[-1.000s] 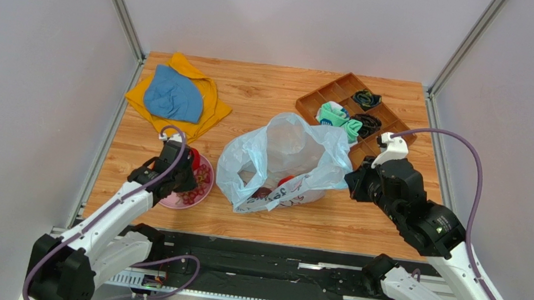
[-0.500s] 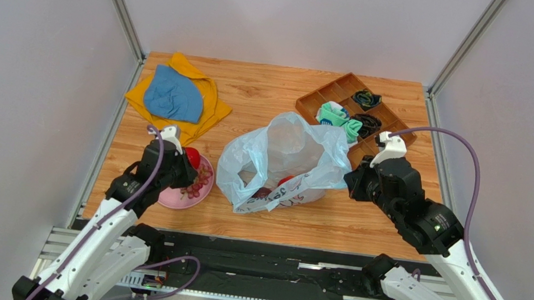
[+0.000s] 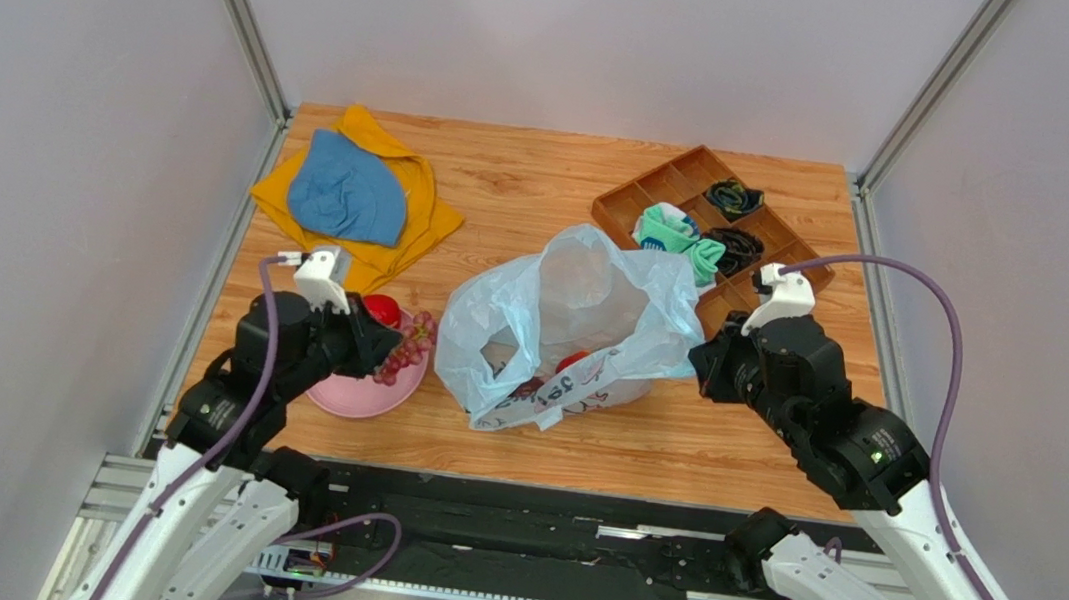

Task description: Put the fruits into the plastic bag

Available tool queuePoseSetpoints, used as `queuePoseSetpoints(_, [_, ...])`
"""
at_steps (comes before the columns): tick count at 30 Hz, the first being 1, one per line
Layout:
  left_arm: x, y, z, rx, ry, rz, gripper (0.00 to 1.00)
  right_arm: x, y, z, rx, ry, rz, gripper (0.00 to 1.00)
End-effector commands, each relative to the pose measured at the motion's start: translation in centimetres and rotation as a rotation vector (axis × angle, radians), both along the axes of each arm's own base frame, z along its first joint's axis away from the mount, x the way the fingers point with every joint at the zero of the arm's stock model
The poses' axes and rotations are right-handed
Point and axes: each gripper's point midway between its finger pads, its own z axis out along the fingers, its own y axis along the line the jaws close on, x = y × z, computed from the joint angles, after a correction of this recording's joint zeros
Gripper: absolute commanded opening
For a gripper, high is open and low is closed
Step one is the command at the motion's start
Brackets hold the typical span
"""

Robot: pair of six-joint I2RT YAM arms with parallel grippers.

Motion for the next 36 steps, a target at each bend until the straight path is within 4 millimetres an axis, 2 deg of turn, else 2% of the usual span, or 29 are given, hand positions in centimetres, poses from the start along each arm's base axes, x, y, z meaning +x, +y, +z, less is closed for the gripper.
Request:
queuePoseSetpoints(1, [-1.1,-1.9,8.4,-0.075,-0.256,-0.155,0.17,0.2,0.1,1.1,0.026,-0.033,-0.004,0.00])
queuePoseSetpoints(2, [-1.7,-2.6,9.5,-0.095,-0.275,-0.209,0.17,0.2,0.0,1.1,0.027,-0.033,-0.005,0.00])
queuePoseSetpoints(3, [-2.0,-2.9,11.4,-0.112,-0.314,-0.231,0.17,0.2,0.0,1.0,0.025,-0.030,-0.007,0.00])
queuePoseSetpoints(4, [-2.1,-3.3,12.0,-0.127,-0.313,-0.247,0.17,0.2,0.0,1.1,0.026,-0.033,-0.006,0.00])
queuePoseSetpoints(10, [-3.8,-5.8,18.9,-0.275,-0.436,-0.401,0.15,0.2,0.1,0.9,0.030,-0.029,-0.006,0.00])
queuePoseSetpoints(15, [-4.7,-7.4,21.9,-0.352,-0.485,-0.475,0.15,0.3,0.2,0.9,0.028,-0.028,-0.007,0.00])
queuePoseSetpoints(18, [-4.7,-9.3,22.2,-0.362,-0.477,-0.524,0.15,0.4,0.3,0.9,0.031,-0.026,-0.007,0.00])
queuePoseSetpoints(19, [-5.1,-10.8,22.0,-0.369,-0.458,-0.578,0.15,0.4,0.4,0.8,0.030,-0.024,-0.004,0.00])
queuePoseSetpoints(21, [-4.9,-12.1,22.4,-0.355,-0.468,-0.587,0.15,0.4,0.4,0.8,0.032,-0.023,-0.006,0.00])
queuePoseSetpoints(22, [-5.4,-14.1,21.8,-0.348,-0.440,-0.642,0.15,0.4,0.4,0.8,0.031,-0.022,-0.005,0.00])
queuePoseSetpoints(23, [-5.1,-14.7,22.5,-0.340,-0.452,-0.627,0.15,0.4,0.4,0.9,0.032,-0.023,-0.005,0.00])
queuePoseSetpoints(24, [-4.4,-16.3,21.5,-0.300,-0.432,-0.640,0.15,0.4,0.4,0.9,0.032,-0.023,-0.004,0.00])
queuePoseSetpoints(25, [-4.5,-17.5,20.9,-0.272,-0.407,-0.637,0.15,0.4,0.4,0.9,0.032,-0.025,-0.003,0.00])
queuePoseSetpoints(26, [-4.3,-18.1,21.5,-0.258,-0.408,-0.634,0.15,0.4,0.4,1.0,0.033,-0.025,-0.005,0.00])
queuePoseSetpoints(27, [-3.3,-19.7,19.8,-0.207,-0.357,-0.627,0.15,0.4,0.3,1.0,0.032,-0.027,-0.004,0.00])
queuePoseSetpoints(28, [-2.8,-20.0,18.8,-0.172,-0.323,-0.599,0.14,0.4,0.4,1.1,0.033,-0.028,-0.004,0.00])
queuePoseSetpoints(29, [-2.2,-20.3,18.8,-0.166,-0.309,-0.577,0.14,0.3,0.3,1.1,0.034,-0.027,-0.004,0.00])
queuePoseSetpoints(30, [-1.1,-20.8,17.5,-0.141,-0.268,-0.530,0.14,0.2,0.3,1.1,0.034,-0.027,-0.004,0.00])
queuePoseSetpoints(36, [1.7,-20.8,14.2,-0.045,-0.193,-0.392,0.16,0.1,-0.2,0.9,0.020,-0.031,-0.015,0.00])
